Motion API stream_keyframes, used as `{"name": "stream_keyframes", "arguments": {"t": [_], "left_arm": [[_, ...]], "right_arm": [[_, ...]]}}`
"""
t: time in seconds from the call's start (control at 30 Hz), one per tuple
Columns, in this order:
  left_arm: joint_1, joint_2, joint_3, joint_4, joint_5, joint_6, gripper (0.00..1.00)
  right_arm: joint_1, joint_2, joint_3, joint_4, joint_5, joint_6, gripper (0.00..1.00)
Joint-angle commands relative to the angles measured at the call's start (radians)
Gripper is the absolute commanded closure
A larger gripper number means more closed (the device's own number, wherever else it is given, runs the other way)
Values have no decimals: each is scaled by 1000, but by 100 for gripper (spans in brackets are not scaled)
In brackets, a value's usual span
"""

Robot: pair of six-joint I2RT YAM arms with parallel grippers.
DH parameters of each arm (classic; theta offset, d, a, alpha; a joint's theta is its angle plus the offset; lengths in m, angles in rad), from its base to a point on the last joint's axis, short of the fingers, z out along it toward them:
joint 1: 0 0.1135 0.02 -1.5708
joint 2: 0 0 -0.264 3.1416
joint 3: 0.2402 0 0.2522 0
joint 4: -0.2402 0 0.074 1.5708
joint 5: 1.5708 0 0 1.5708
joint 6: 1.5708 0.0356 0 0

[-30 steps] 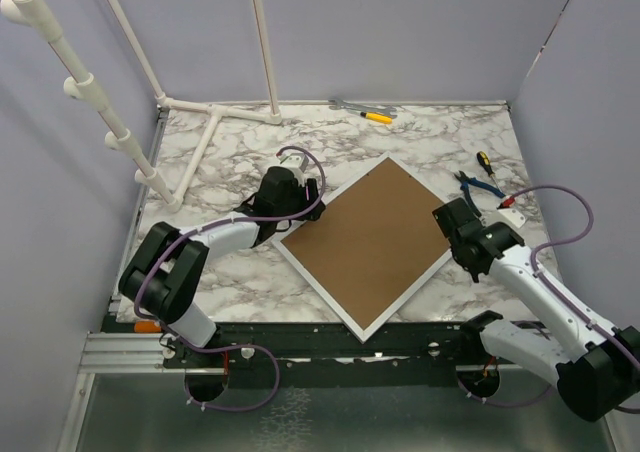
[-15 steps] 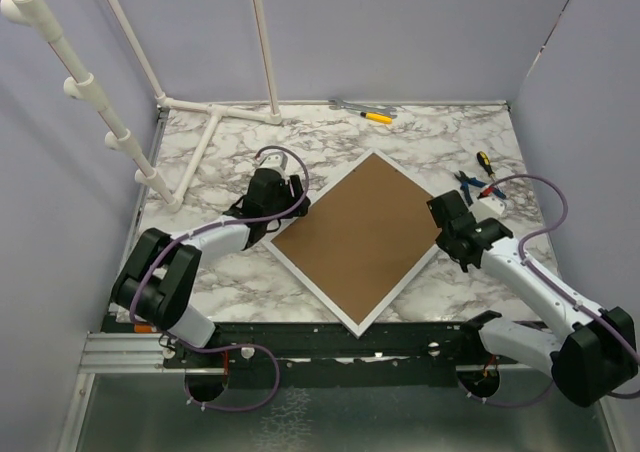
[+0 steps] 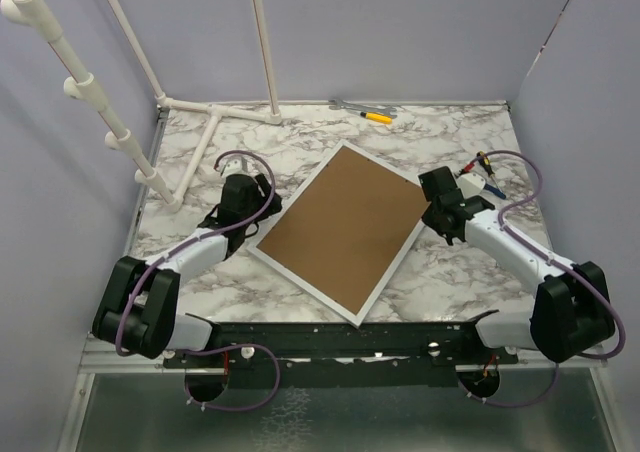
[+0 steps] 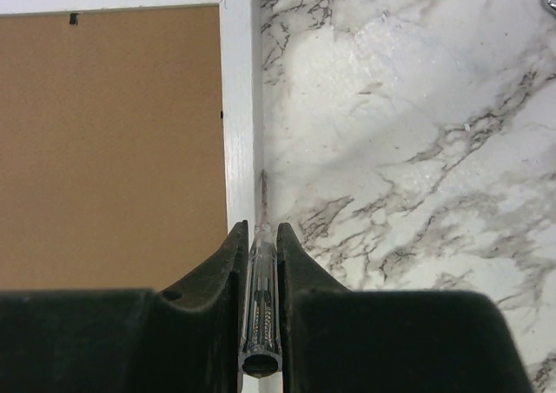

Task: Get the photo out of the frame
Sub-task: Adjust the photo frame at the center of the board.

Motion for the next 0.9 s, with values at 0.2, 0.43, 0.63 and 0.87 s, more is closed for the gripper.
{"name": "stream_keyframes", "arguments": {"t": [0.2, 0.43, 0.63, 0.87], "left_arm": [[82, -72, -91, -17, -90, -107, 71], [93, -49, -104, -65, -132, -154, 77], [93, -51, -120, -93, -114, -165, 78], [92, -41, -150, -108, -41, -172, 77]], "right_arm": [[-69, 102, 72, 147, -98, -88, 99], [-88, 153, 92, 207, -167, -130, 99], [-98, 239, 168, 243, -228, -173, 100], [-108, 349, 286, 261, -299, -217, 99]]}}
